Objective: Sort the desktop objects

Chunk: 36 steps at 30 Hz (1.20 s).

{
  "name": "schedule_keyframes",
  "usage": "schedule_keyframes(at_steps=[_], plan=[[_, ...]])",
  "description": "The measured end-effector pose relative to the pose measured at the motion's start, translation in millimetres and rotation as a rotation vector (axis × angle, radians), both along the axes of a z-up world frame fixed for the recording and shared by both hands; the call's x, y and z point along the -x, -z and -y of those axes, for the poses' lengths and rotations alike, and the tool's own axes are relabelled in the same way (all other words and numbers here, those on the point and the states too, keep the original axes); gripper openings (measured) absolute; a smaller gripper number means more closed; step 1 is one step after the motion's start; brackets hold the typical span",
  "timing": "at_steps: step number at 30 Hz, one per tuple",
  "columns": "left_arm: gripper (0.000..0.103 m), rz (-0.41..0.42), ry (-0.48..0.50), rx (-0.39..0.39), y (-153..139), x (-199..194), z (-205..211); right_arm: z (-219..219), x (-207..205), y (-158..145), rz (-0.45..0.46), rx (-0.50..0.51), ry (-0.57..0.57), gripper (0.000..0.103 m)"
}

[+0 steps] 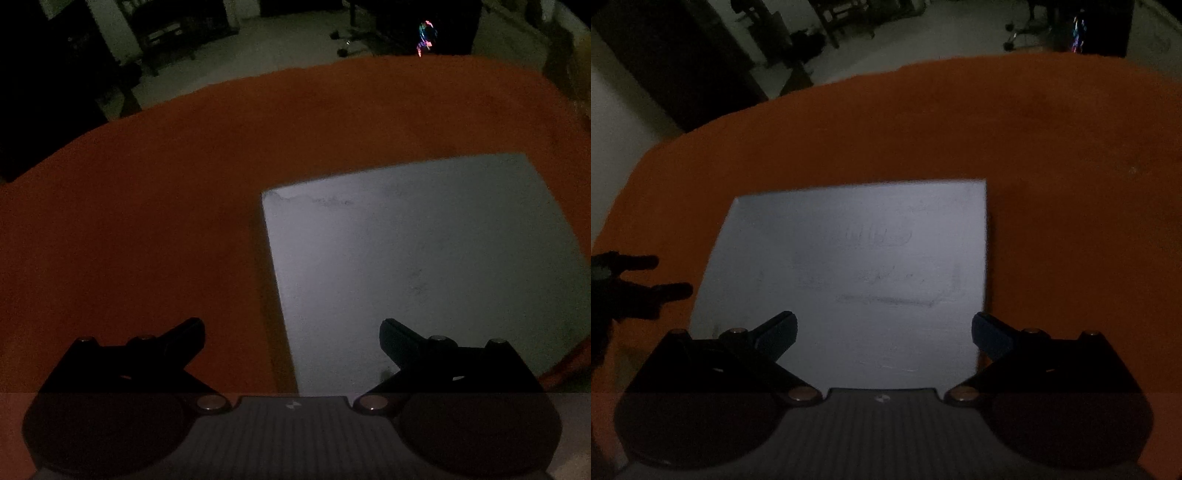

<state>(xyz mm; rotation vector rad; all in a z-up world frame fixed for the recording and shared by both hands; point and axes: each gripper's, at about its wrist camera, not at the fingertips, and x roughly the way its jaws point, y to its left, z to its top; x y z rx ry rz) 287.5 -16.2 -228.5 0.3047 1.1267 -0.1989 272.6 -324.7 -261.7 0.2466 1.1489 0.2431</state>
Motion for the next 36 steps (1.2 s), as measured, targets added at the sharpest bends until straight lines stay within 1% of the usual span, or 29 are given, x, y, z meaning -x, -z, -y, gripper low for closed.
schedule_keyframes(at_steps=[3,4,6,8,10,11,13,14,17,20,21,22,24,26,28,29,30,32,34,36], plan=[[0.102,0.019,-0.004,-0.035,8,-2,3,11,3,14,-0.008,0.016,0.049,0.103],[0.102,0.021,0.02,-0.045,8,-2,5,16,5,19,-0.011,0.02,0.065,0.103],[0.102,0.014,0.061,-0.076,8,-2,7,26,6,28,-0.039,0.038,0.083,0.103],[0.102,-0.005,0.06,-0.106,12,-4,6,34,9,38,-0.058,0.026,0.103,0.103],[0.102,-0.038,0.042,-0.081,15,-9,1,43,12,48,-0.08,0.007,0.133,0.103],[0.102,-0.039,0.02,-0.077,16,-12,-1,47,13,53,-0.091,-0.001,0.144,0.103],[0.102,-0.029,-0.033,-0.085,16,-15,-6,54,16,55,-0.084,-0.007,0.148,0.103],[0.102,-0.035,-0.046,-0.075,14,-17,-9,57,17,56,-0.08,-0.01,0.149,0.103],[0.102,-0.047,-0.043,-0.058,11,-18,-13,58,19,52,-0.058,0.007,0.135,0.103],[0.102,-0.042,-0.034,-0.015,14,-14,-19,56,17,53,-0.048,-0.005,0.123,0.103],[0.102,-0.043,-0.033,0.015,16,-14,-22,57,16,54,-0.04,-0.02,0.118,0.103],[0.102,-0.043,-0.03,0.063,21,-15,-26,56,16,54,-0.042,-0.035,0.114,0.103],[0.101,-0.013,0.001,0.124,24,-12,-31,53,17,53,-0.049,-0.065,0.108,0.103],[0.101,-0.043,0.01,0.187,29,-12,-36,52,17,50,-0.057,-0.087,0.099,0.103],[0.102,-0.067,-0.005,0.231,33,-12,-42,51,18,47,-0.046,-0.105,0.085,0.103],[0.102,-0.074,-0.011,0.251,34,-12,-45,48,17,48,-0.057,-0.109,0.064,0.103],[0.102,-0.07,-0.01,0.264,34,-11,-46,45,17,49,-0.081,-0.105,0.043,0.103],[0.102,-0.076,0.043,0.251,39,-6,-40,34,15,54,-0.122,-0.077,0.009,0.103],[0.102,-0.101,0.095,0.257,42,-3,-33,27,16,54,-0.111,-0.087,-0.013,0.103],[0.102,-0.107,0.107,0.267,41,-3,-31,22,15,51,-0.1,-0.082,-0.006,0.103]])
